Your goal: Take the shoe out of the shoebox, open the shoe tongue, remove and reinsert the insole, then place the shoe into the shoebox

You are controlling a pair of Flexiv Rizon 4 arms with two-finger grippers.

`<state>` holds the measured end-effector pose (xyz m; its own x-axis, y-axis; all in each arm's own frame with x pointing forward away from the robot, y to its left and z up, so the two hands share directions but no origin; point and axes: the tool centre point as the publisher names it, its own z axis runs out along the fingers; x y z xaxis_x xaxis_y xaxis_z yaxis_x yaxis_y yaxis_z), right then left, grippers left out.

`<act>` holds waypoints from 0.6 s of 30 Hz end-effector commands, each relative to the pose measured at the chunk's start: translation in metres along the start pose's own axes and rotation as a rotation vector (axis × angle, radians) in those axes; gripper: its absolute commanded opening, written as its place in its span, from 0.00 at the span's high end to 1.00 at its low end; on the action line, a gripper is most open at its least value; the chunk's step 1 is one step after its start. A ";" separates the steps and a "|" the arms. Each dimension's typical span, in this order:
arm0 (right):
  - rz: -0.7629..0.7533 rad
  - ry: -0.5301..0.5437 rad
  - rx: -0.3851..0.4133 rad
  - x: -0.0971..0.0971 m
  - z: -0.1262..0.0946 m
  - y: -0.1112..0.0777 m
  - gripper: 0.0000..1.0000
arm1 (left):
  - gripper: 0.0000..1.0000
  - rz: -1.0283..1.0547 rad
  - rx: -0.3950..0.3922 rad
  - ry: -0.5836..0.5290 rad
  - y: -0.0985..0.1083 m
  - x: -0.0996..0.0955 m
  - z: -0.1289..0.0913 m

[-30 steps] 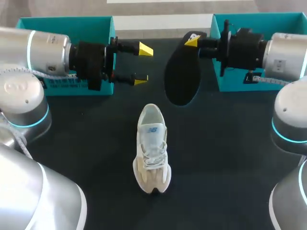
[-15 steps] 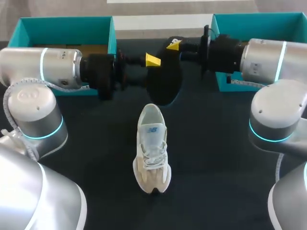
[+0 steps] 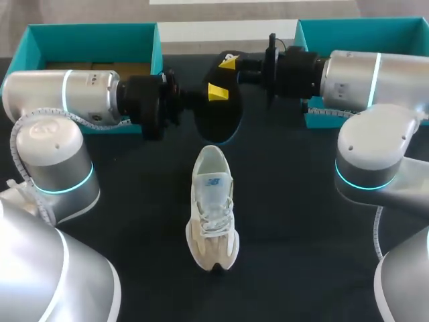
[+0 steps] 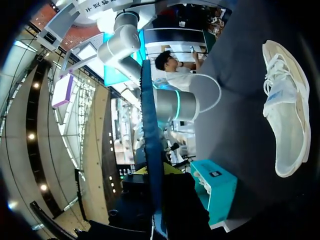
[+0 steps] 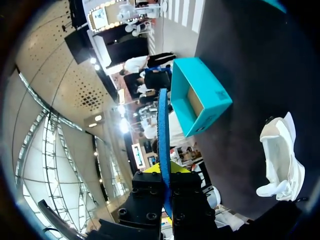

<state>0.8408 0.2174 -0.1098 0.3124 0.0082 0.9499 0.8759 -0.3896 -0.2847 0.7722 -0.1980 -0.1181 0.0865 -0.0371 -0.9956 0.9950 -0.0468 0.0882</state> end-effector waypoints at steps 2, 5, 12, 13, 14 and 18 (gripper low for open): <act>0.003 0.014 -0.009 -0.005 -0.003 -0.003 0.00 | 1.00 -0.002 0.002 -0.002 -0.006 -0.003 -0.001; -0.030 0.011 0.018 -0.009 -0.012 -0.006 0.00 | 1.00 -0.011 0.016 0.007 -0.009 -0.004 -0.008; -0.158 0.011 0.137 -0.015 -0.043 -0.017 0.00 | 1.00 -0.047 0.052 -0.017 -0.011 -0.005 -0.026; -0.186 0.018 0.167 -0.014 -0.048 -0.019 0.00 | 1.00 -0.051 0.054 -0.018 -0.011 -0.005 -0.028; -0.193 0.030 0.194 -0.013 -0.053 -0.023 0.00 | 1.00 -0.053 0.051 -0.018 -0.012 -0.005 -0.030; -0.201 0.000 0.227 -0.012 -0.064 -0.027 0.00 | 1.00 -0.058 0.046 -0.019 -0.014 -0.007 -0.037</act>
<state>0.7955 0.1988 -0.1076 0.1218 0.0542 0.9911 0.9765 -0.1856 -0.1098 0.7635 -0.1664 -0.1143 0.0251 -0.0541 -0.9982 0.9947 -0.0982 0.0304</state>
